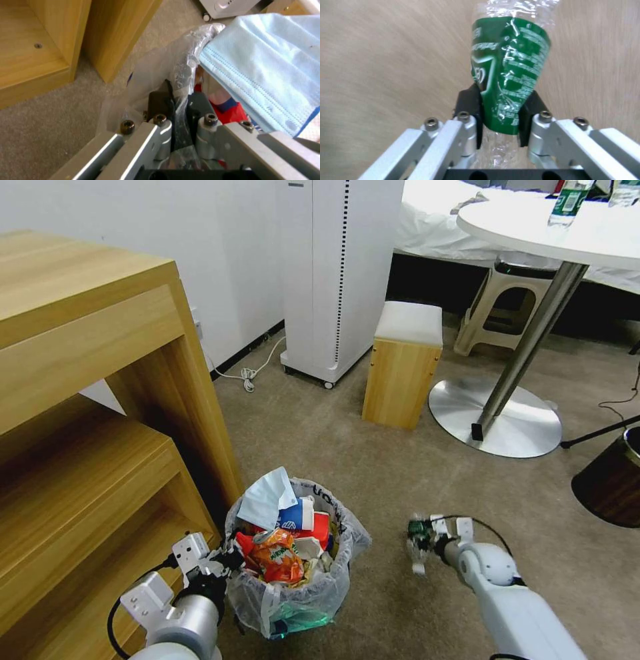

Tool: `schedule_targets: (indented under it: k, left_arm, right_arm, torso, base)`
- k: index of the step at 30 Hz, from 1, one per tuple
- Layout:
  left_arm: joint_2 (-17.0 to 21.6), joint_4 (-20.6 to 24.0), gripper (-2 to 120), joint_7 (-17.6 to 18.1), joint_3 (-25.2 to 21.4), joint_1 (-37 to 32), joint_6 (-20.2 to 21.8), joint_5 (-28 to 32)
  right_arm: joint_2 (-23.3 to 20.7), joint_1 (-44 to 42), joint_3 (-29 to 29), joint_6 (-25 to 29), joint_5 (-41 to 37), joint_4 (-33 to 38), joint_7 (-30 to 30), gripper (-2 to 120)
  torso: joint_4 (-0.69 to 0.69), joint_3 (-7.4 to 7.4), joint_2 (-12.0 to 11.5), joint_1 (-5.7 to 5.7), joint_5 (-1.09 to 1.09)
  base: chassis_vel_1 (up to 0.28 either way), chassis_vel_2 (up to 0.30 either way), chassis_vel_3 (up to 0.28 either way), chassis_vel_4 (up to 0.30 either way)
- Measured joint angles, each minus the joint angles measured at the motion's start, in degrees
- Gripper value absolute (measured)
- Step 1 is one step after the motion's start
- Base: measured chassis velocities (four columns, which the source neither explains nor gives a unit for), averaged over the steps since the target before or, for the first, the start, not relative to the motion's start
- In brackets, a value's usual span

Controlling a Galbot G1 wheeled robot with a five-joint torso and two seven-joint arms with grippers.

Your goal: Pick up the trash bin and place the garbage on the floor into it.

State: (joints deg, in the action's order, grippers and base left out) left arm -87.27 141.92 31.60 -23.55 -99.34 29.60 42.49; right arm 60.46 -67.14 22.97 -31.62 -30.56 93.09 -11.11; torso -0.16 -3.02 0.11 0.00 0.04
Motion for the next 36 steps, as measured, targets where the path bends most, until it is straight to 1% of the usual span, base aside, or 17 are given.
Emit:
schedule_targets:
  k: [1,2,3,4,5,8,9,11,13,15,17,19,21,22,25,34,36]
  left_arm:
    - [0.0,0.0,3,0.0,0.0,0.0,0.0,0.0]
    - [0.0,-0.4,3,0.0,0.0,0.1,0.0,0.1]
    - [-0.1,-1.2,3,-0.1,0.0,0.4,-0.1,0.2]
    - [-0.2,-1.6,3,-0.2,0.0,0.6,-0.2,0.2]
    - [-0.2,-1.6,3,-0.2,0.0,0.6,-0.2,0.2]
    - [-0.3,-2.5,3,-0.3,0.1,1.0,-0.4,0.2]
    - [-0.3,-2.5,3,-0.3,0.1,1.0,-0.4,0.2]
    - [-0.4,-2.6,3,-0.4,0.7,1.1,-0.4,0.1]
    - [-0.5,-2.6,3,-0.5,1.9,0.9,-0.4,-0.6]
    - [-0.5,-2.6,3,-0.6,2.3,0.7,-0.5,-0.9]
    - [-0.5,-2.5,3,-0.8,4.0,0.3,-0.6,-2.2]
    - [-0.6,-2.5,3,-0.8,4.4,0.2,-0.7,-2.4]
    - [-0.7,-2.2,3,-0.9,5.7,-0.2,-0.7,-3.2]
    - [-0.7,-2.2,3,-0.9,5.7,-0.2,-0.7,-3.2]
    - [-0.7,-1.2,3,-0.9,6.7,-1.0,-0.8,-4.1]
    - [-0.6,0.2,3,-0.9,6.9,-1.9,-0.8,-4.2]
    - [-0.6,0.4,3,-0.9,6.9,-1.9,-0.8,-4.3]
  right_arm:
    - [0.0,0.0,0.0,0.0,0.0,0.0,0.0,17]
    - [-1.2,-1.2,0.0,1.0,-1.0,3.4,-0.6,15]
    - [-3.3,-3.5,0.5,3.5,-3.4,10.1,-2.4,11]
    - [-4.5,-4.5,1.1,5.5,-5.2,14.1,-4.1,10]
    - [-4.5,-4.5,1.1,5.5,-5.2,14.1,-4.1,10]
    - [-6.5,-4.6,3.0,14.6,-11.5,23.9,-13.2,8]
    - [-6.5,-4.6,3.0,14.6,-11.5,23.9,-13.2,8]
    - [-6.9,-2.4,2.9,21.1,-15.7,27.0,-21.6,8]
    - [-6.9,-0.1,1.6,23.3,-18.4,28.4,-26.9,8]
    - [-6.9,0.6,0.6,23.8,-19.0,28.4,-27.7,8]
    - [-6.7,2.5,-3.5,25.4,-19.5,26.3,-30.2,8]
    - [-6.7,2.8,-4.3,25.7,-19.2,25.7,-30.7,8]
    - [-6.4,4.1,-7.9,26.7,-17.4,22.5,-32.7,8]
    - [-6.4,4.1,-7.9,26.7,-17.4,22.5,-32.7,8]
    - [-5.8,5.0,-12.4,25.5,-15.1,19.4,-33.2,8]
    - [-5.8,4.8,-15.6,24.3,-14.7,18.3,-34.2,8]
    - [-6.1,4.2,-15.5,23.6,-14.1,18.4,-35.5,13]
  torso:
    - [0.00,0.00,0.0,0.00,0.00]
    - [-0.01,0.00,0.0,0.00,-0.01]
    - [0.01,0.00,0.0,0.00,0.00]
    - [0.01,0.00,0.0,0.00,-0.01]
    - [0.01,0.00,0.0,0.00,-0.01]
    - [0.02,0.01,0.0,0.00,0.00]
    - [0.02,0.01,0.0,0.00,0.00]
    - [0.03,0.01,0.0,0.00,0.00]
    - [0.03,0.01,0.0,0.00,0.00]
    - [0.03,0.01,0.0,0.00,0.00]
    - [0.03,0.01,0.0,0.00,0.00]
    - [0.03,0.00,0.0,0.00,0.01]
    - [0.03,0.00,0.0,0.00,0.02]
    - [0.03,0.00,0.0,0.00,0.02]
    - [0.03,0.00,0.0,0.00,0.01]
    - [0.02,0.00,0.0,0.00,0.00]
    - [0.02,0.00,0.0,0.00,0.00]
  base:
    - [0.000,0.000,0.000,0.000]
    - [0.000,0.000,0.000,0.000]
    - [0.000,0.000,0.000,0.000]
    - [0.000,0.000,0.000,0.000]
    - [0.000,0.000,0.000,0.000]
    - [0.000,0.000,0.000,0.000]
    - [0.000,0.000,0.000,0.000]
    - [0.000,0.000,0.000,0.000]
    - [0.000,0.000,0.000,0.000]
    - [0.000,0.000,0.000,0.000]
    - [0.000,0.000,0.000,0.000]
    - [0.000,0.000,0.000,0.000]
    - [0.000,0.000,0.000,0.000]
    - [0.000,0.000,0.000,0.000]
    - [0.000,0.000,0.000,0.000]
    - [0.000,0.000,0.000,0.000]
    - [0.000,0.000,0.000,0.000]
